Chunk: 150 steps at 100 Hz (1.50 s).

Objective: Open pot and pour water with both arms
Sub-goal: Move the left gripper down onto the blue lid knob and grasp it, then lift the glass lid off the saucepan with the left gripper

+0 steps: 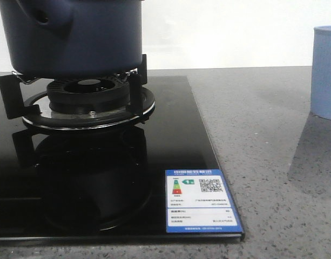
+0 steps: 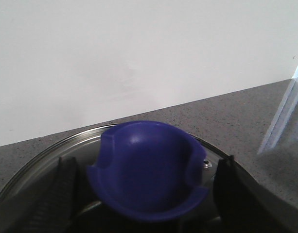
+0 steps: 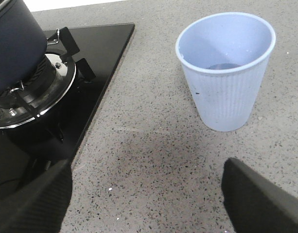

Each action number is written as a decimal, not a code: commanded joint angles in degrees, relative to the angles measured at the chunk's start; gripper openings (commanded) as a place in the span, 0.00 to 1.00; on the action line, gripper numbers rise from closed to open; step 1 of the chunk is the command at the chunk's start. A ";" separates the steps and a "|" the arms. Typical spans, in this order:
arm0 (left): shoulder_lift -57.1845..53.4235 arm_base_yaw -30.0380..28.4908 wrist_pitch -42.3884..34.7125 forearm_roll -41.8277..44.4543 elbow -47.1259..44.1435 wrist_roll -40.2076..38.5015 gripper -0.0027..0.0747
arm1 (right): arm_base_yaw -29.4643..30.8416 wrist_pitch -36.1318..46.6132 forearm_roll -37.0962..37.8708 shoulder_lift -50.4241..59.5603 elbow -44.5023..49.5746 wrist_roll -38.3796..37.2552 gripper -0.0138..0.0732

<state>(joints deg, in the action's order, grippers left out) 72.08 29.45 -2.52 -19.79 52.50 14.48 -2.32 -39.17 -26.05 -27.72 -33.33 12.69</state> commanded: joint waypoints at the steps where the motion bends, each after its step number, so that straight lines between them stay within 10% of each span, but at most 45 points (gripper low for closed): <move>1: 0.19 0.54 -4.53 0.97 2.61 -0.12 0.71 | -0.19 3.62 -1.19 -0.61 -2.04 0.63 0.81; 150: -4.32 -0.10 -8.48 3.17 3.35 -0.12 0.56 | -0.19 4.13 -1.19 -0.61 0.17 0.68 0.81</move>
<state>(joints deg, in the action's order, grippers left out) 71.48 29.70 -4.73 -16.87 53.59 14.51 -2.32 -39.17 -26.15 -27.72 -32.66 12.69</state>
